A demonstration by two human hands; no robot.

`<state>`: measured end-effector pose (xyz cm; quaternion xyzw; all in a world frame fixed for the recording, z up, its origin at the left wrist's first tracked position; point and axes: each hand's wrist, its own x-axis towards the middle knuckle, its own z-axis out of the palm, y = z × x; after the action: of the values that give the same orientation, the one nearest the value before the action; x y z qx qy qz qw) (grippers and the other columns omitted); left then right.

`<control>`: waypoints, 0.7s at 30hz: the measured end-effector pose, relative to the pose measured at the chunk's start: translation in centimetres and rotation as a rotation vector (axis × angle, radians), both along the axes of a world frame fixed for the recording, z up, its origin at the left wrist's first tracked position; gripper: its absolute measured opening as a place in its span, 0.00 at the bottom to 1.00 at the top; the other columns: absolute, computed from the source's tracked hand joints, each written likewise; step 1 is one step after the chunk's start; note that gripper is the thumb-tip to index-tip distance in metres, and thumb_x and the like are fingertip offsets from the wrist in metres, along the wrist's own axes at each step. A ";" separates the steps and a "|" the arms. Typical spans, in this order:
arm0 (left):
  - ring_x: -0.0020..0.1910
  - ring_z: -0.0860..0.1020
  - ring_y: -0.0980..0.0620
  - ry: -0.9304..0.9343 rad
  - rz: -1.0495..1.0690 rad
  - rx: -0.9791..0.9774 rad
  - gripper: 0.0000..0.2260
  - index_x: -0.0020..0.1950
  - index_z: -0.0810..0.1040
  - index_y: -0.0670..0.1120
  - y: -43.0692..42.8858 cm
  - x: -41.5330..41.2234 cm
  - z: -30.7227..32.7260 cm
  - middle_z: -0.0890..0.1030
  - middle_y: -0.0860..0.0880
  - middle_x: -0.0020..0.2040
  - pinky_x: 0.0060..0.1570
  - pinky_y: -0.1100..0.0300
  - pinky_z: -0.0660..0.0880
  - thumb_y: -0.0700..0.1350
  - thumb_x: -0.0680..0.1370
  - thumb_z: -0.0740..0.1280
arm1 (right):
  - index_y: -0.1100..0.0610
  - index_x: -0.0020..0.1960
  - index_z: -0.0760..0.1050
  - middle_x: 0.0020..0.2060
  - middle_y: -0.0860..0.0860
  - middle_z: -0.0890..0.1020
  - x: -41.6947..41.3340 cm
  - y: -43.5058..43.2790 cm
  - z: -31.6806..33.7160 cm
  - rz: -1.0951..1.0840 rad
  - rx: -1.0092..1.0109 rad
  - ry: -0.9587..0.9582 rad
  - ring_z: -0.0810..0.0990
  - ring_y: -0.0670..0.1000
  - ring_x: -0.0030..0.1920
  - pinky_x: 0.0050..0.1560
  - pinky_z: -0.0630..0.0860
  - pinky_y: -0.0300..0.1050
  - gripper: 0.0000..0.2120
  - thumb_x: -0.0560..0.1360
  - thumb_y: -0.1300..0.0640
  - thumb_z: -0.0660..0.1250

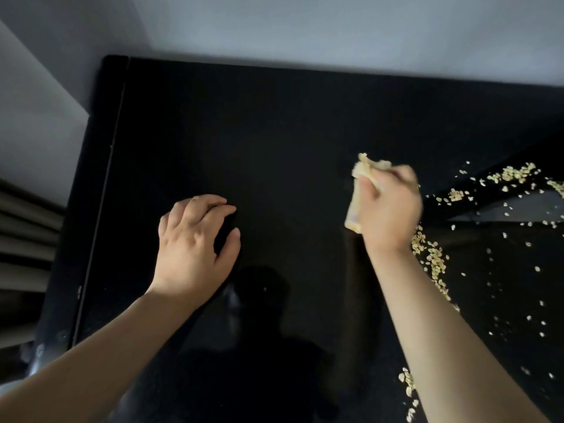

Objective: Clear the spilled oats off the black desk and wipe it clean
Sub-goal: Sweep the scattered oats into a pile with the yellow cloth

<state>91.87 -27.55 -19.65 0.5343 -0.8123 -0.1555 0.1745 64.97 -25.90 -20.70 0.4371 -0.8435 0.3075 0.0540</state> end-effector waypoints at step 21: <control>0.62 0.69 0.46 -0.023 -0.141 -0.039 0.21 0.62 0.78 0.45 -2.9 -4.1 -0.3 0.74 0.49 0.62 0.60 0.47 0.65 0.55 0.76 0.57 | 0.56 0.53 0.81 0.49 0.51 0.75 2.1 -8.0 1.8 0.145 0.035 -0.057 0.76 0.46 0.42 0.46 0.73 0.37 0.09 0.77 0.54 0.66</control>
<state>87.77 -30.49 -19.95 0.4739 -0.8528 -0.1454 0.1642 67.04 -33.88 -18.92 0.4890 -0.8160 0.3082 0.0001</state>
